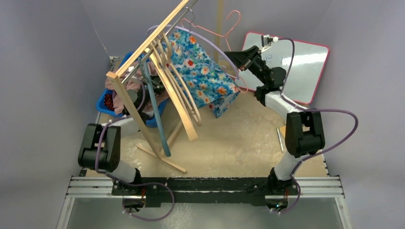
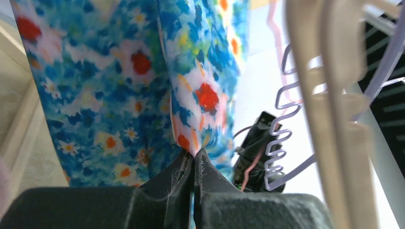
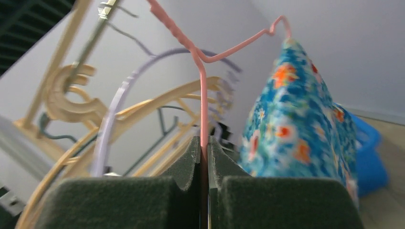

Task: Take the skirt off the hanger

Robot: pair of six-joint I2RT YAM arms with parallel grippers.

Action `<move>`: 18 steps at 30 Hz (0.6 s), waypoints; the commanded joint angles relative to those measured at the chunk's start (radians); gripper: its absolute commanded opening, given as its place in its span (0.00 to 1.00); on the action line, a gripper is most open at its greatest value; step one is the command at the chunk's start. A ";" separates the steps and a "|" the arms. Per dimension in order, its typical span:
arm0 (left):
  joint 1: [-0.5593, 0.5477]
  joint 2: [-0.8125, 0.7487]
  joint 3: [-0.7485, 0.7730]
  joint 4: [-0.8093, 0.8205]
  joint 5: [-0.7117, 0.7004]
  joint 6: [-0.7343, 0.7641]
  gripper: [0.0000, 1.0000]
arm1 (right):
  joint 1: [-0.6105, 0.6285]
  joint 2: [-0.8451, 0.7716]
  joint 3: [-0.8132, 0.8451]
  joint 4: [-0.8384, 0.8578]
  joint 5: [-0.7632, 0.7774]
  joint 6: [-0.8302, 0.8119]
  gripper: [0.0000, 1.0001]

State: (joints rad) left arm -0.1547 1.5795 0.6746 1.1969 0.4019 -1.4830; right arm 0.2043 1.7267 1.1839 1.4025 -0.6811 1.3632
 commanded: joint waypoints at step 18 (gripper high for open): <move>0.646 -0.480 -0.080 -0.479 0.305 -0.033 0.00 | -0.214 0.026 -0.103 -0.076 -0.022 -0.257 0.00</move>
State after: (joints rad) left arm 0.3943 1.0813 0.5812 0.6491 0.6483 -1.4220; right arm 0.0181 1.7889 1.0550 1.3029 -0.7261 1.1683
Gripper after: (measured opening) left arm 0.009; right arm 0.021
